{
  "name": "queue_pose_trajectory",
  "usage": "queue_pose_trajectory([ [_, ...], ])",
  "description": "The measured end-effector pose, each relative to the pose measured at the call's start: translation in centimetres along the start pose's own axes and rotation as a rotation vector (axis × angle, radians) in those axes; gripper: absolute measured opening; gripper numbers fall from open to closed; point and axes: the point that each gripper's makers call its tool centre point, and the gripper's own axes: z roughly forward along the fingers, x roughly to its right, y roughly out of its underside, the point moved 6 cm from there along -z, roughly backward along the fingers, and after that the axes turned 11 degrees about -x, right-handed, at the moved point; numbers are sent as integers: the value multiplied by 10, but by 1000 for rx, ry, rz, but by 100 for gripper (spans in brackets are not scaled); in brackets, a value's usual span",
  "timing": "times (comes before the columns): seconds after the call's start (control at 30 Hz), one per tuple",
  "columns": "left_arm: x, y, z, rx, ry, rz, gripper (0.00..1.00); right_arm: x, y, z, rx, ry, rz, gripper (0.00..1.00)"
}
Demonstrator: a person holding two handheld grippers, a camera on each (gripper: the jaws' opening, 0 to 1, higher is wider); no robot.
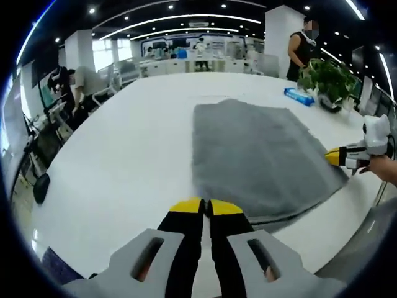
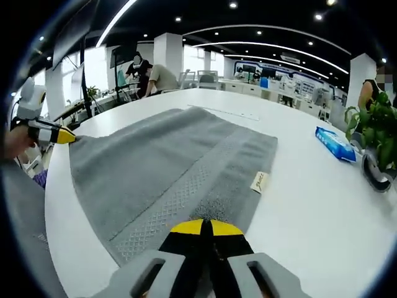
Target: Open the folded towel by lifting each exposed corner and separating the folded layers until the towel lies flat within the target outline without major curled edges
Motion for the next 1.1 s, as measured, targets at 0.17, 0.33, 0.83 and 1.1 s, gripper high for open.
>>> queue_pose_trajectory([
  [0.17,-5,0,-4,7,-4,-38,3,-1,3,-4,-25,1,15,0],
  [0.33,-14,0,-6,18,-66,-14,5,-1,4,-6,-36,-3,55,0],
  [0.83,40,-16,2,87,67,290,7,9,-1,-13,14,-44,239,17],
  [1.1,76,-22,7,141,192,353,11,28,11,-14,-23,35,313,19],
])
